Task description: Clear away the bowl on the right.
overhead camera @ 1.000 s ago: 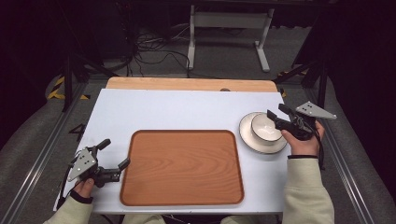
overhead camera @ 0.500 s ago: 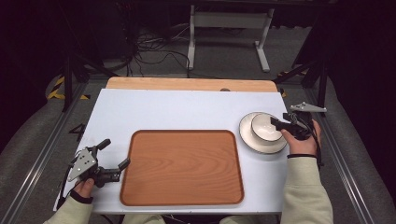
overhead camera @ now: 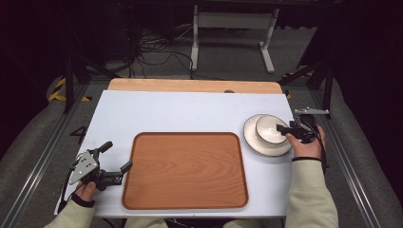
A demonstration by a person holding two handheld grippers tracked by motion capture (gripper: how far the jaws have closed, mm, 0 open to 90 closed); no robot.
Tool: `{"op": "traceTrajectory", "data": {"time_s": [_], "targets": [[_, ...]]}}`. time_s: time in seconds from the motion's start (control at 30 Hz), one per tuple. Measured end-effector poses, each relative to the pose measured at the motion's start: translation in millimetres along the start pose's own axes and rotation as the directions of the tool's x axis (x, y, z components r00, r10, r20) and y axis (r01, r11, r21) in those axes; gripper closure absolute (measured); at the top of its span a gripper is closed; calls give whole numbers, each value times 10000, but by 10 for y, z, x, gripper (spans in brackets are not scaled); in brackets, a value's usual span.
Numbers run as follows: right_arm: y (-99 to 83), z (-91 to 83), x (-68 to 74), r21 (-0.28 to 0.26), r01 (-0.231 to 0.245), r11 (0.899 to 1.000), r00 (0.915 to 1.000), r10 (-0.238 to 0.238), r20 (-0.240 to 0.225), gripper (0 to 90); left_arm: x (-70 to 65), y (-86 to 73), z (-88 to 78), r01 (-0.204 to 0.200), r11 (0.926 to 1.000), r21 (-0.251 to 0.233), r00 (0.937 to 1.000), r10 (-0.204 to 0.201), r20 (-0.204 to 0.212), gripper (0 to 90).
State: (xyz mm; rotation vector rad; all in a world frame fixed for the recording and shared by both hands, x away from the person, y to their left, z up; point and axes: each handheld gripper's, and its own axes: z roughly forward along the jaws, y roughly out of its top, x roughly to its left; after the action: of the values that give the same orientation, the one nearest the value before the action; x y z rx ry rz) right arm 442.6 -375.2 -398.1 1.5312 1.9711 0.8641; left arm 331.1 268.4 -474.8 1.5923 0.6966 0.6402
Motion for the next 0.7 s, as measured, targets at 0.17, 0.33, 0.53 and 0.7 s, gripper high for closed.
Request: {"op": "traceTrajectory", "data": {"time_s": [0.17, 0.33, 0.53, 0.7], "targets": [[-25, 60, -14, 312, -45, 9995, 10000, 46, -2, 395, 0, 0, 0, -4, 10000, -3, 10000, 4, -1, 2], [-50, 86, -27, 538, -326, 9980, 9994, 329, -61, 481, 0, 0, 0, -2, 10000, 1, 10000, 2, 0, 2], [-60, 81, -30, 820, -571, 9950, 9983, 575, -31, 652, 0, 0, 0, -5, 10000, 1, 10000, 5, -1, 2], [-58, 76, -7, 933, -459, 9946, 9987, 477, -166, 793, -2, 0, 0, 26, 10000, -3, 10000, -26, -6, 2]]}}
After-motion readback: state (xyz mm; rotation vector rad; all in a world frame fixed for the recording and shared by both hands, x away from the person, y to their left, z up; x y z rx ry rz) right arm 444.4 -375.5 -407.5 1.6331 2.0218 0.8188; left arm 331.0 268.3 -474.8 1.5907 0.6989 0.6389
